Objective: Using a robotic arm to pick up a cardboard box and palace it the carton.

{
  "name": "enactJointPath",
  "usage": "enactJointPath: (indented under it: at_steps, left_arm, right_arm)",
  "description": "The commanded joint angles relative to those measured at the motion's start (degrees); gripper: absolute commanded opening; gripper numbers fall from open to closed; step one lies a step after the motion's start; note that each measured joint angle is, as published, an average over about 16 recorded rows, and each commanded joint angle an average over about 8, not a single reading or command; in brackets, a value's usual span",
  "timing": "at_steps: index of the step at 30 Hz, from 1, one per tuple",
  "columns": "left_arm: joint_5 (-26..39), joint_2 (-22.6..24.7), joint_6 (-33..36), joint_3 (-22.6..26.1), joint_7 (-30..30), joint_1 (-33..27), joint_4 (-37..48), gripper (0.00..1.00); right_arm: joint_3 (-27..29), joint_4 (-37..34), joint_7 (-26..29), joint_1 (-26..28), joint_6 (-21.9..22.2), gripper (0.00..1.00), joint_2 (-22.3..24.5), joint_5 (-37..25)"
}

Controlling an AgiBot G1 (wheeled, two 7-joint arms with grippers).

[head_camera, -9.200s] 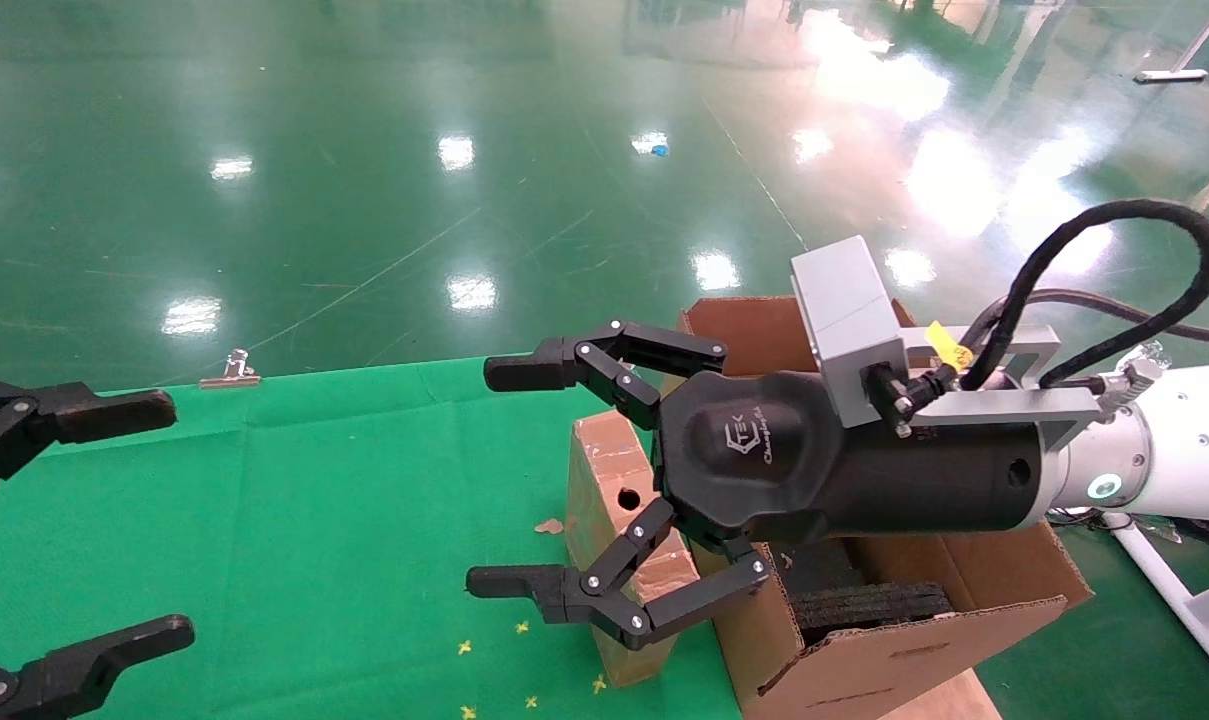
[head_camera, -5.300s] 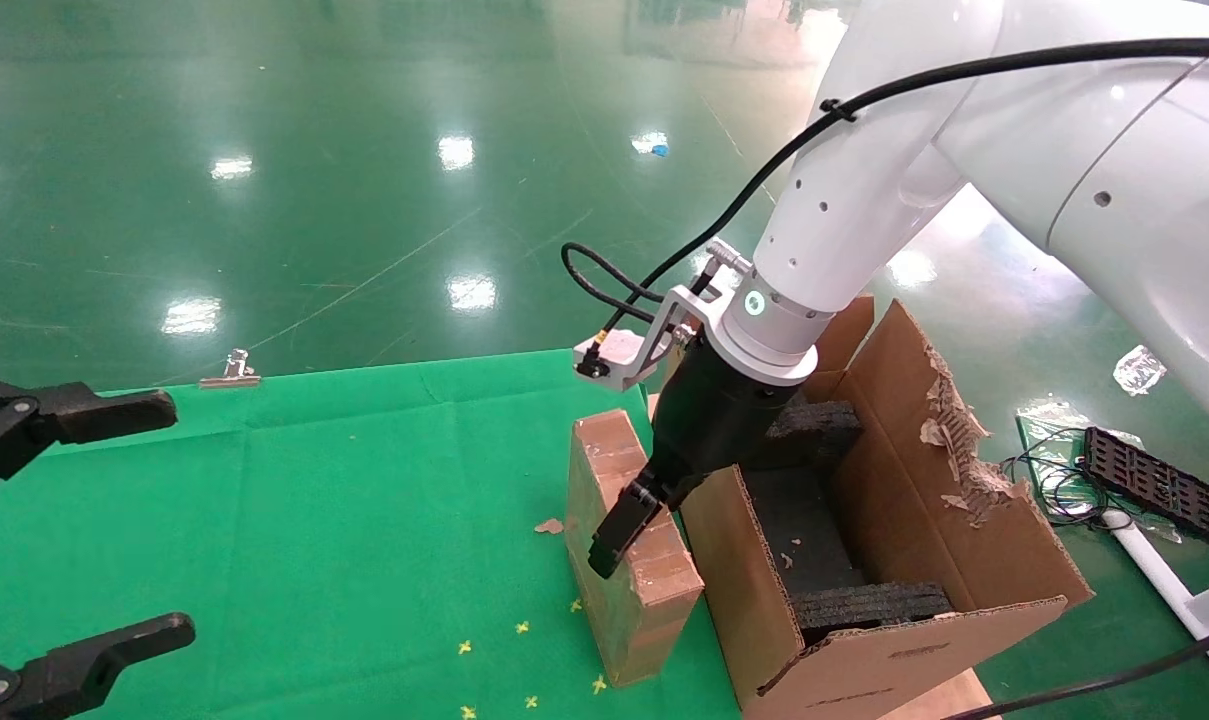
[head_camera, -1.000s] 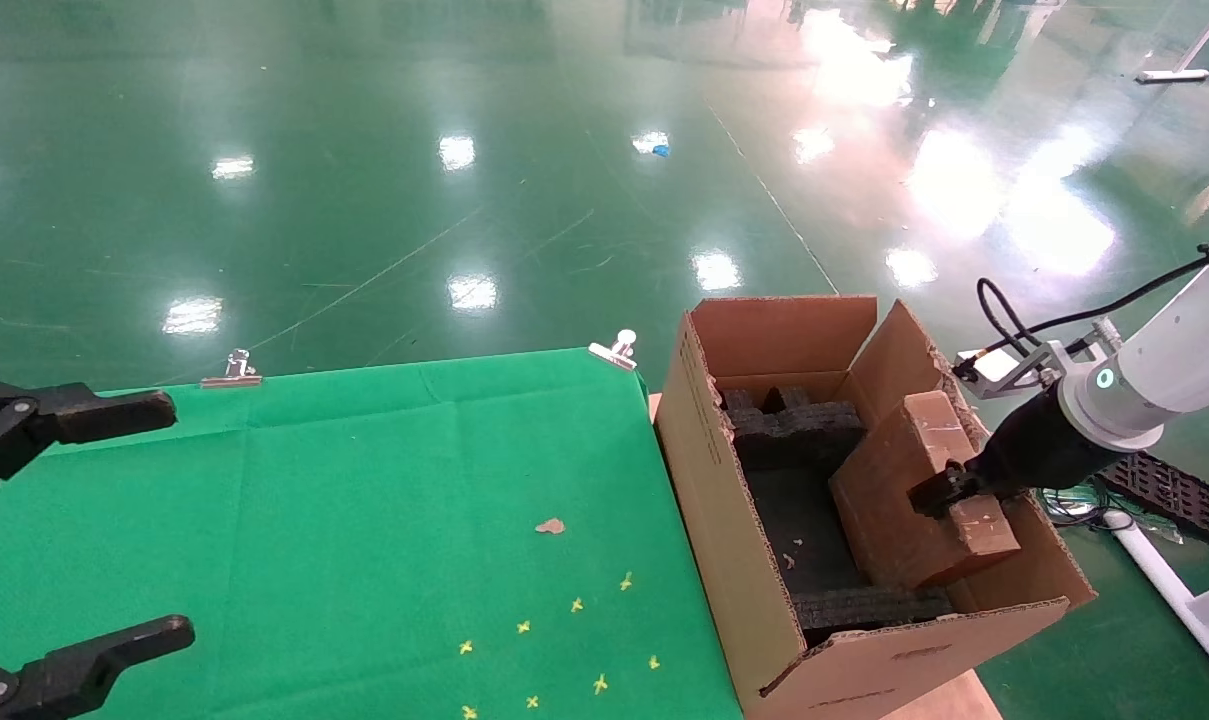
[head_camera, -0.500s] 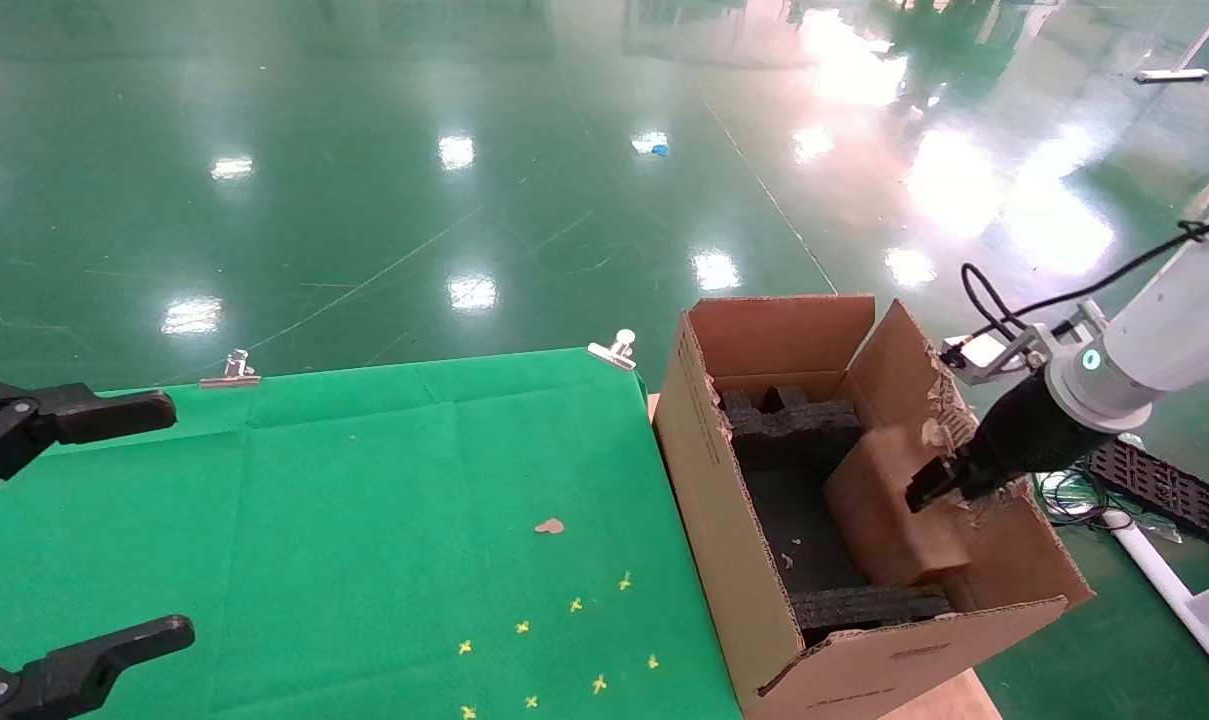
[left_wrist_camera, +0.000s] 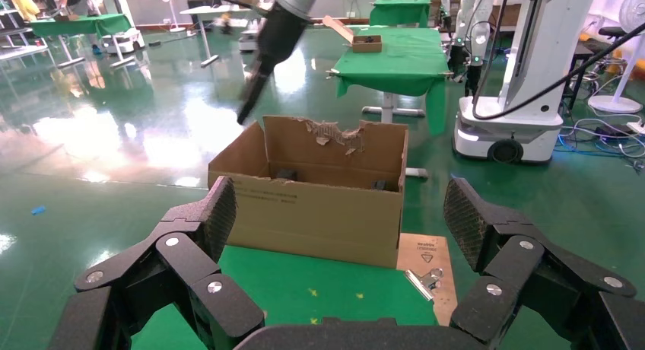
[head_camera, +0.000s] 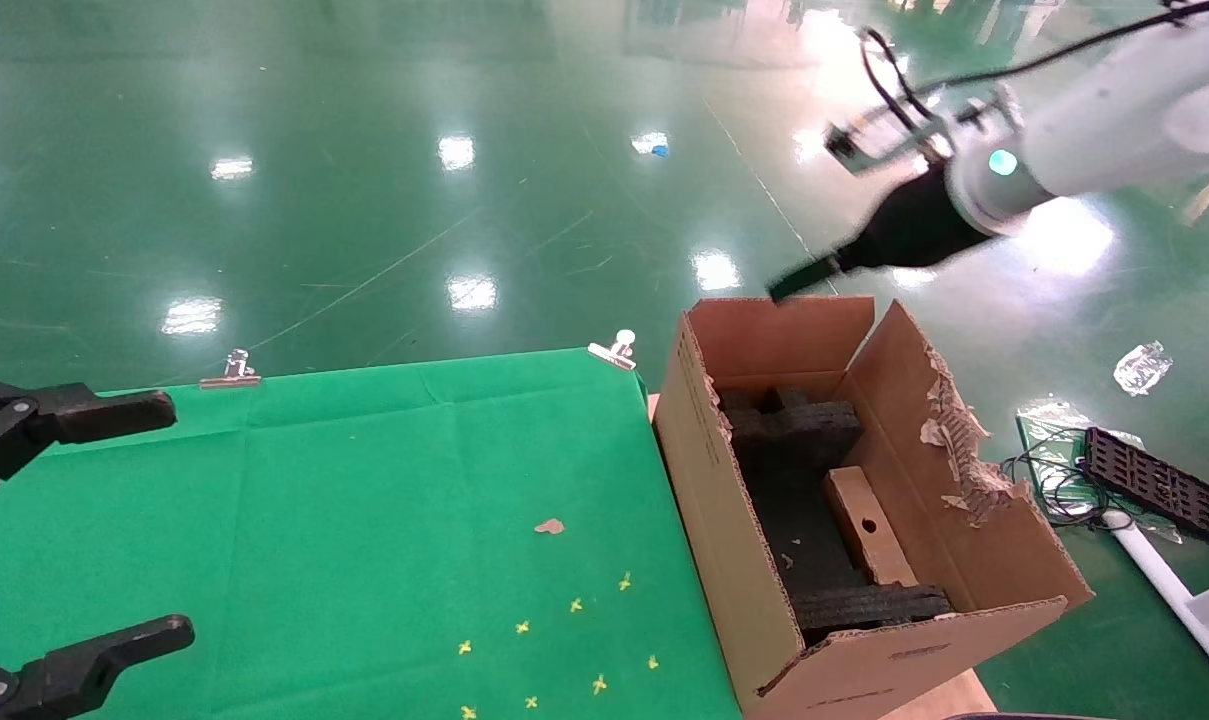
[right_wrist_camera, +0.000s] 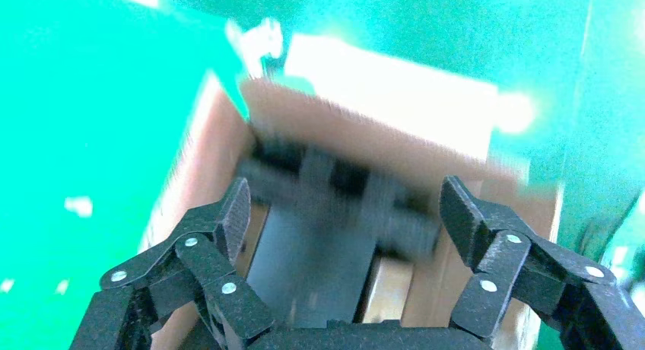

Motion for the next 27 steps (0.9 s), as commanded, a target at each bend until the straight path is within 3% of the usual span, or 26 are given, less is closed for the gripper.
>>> enactJointPath:
  at_steps: [1,7,27]
  left_arm:
    - [0.0,0.0,0.0,0.0,0.0,0.0,0.0,1.00]
    - [0.0,0.0,0.0,0.0,0.0,0.0,0.0,1.00]
    - [0.0,0.0,0.0,0.1,0.1,0.0,0.1,1.00]
  right_arm:
    - [1.0,1.5,-1.6,0.6,2.5,1.00,-0.3,1.3]
    - [5.0,5.8,-4.2,-1.7,4.2,1.00,0.4,3.6]
    - [30.5,27.2,-15.9,-21.7,-3.8,1.00,7.8,14.2]
